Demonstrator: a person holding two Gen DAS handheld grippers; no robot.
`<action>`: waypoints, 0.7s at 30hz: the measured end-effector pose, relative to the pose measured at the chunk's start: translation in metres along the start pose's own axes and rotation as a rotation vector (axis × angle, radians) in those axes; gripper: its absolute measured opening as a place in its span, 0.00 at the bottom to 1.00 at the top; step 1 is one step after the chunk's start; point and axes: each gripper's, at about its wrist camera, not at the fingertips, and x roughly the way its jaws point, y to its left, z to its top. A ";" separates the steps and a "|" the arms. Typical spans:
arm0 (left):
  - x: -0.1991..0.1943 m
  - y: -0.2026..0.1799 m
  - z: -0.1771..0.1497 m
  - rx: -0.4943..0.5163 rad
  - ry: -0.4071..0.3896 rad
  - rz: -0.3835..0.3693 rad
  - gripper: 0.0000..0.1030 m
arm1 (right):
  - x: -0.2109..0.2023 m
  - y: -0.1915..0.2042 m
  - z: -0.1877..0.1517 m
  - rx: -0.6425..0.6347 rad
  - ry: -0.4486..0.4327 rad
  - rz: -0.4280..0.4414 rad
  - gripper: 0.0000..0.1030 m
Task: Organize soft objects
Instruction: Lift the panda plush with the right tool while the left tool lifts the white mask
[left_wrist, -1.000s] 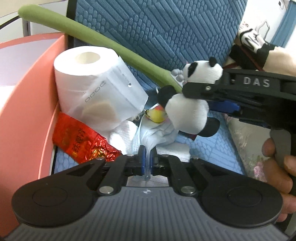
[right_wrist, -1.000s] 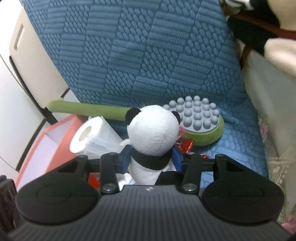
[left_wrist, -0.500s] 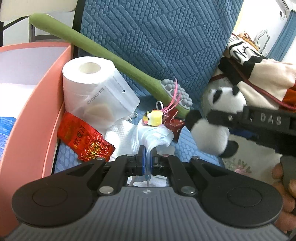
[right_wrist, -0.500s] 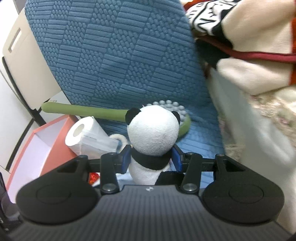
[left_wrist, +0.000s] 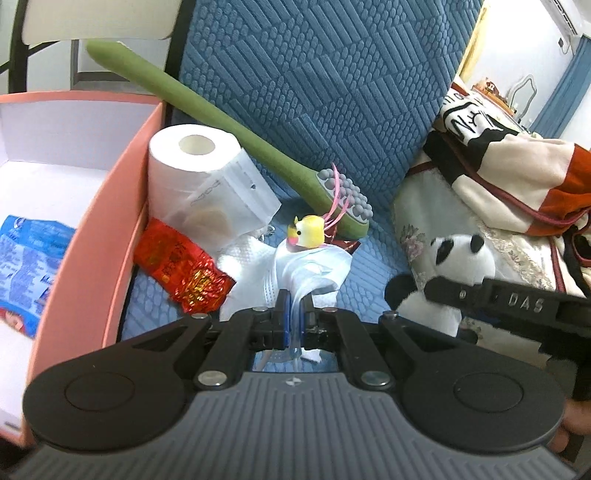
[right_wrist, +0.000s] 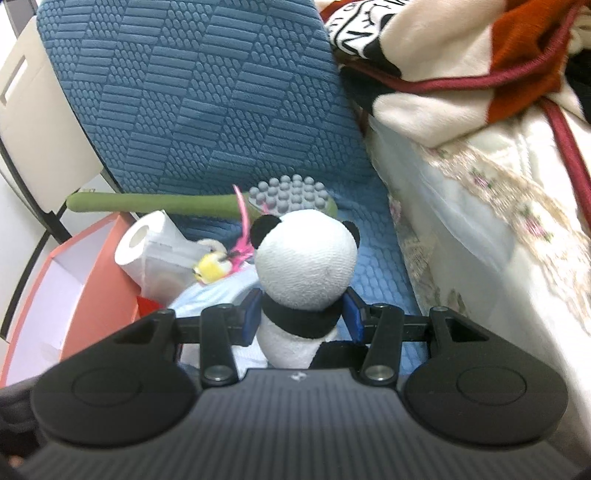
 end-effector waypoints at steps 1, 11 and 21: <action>-0.003 0.001 -0.001 -0.003 -0.002 0.001 0.06 | -0.001 0.000 -0.003 0.003 0.005 -0.008 0.48; -0.022 0.013 -0.017 -0.019 -0.005 0.006 0.06 | -0.003 0.006 -0.027 0.032 0.100 -0.019 0.48; -0.038 0.020 -0.019 -0.086 -0.007 -0.053 0.06 | -0.009 0.018 -0.032 -0.005 0.081 -0.033 0.48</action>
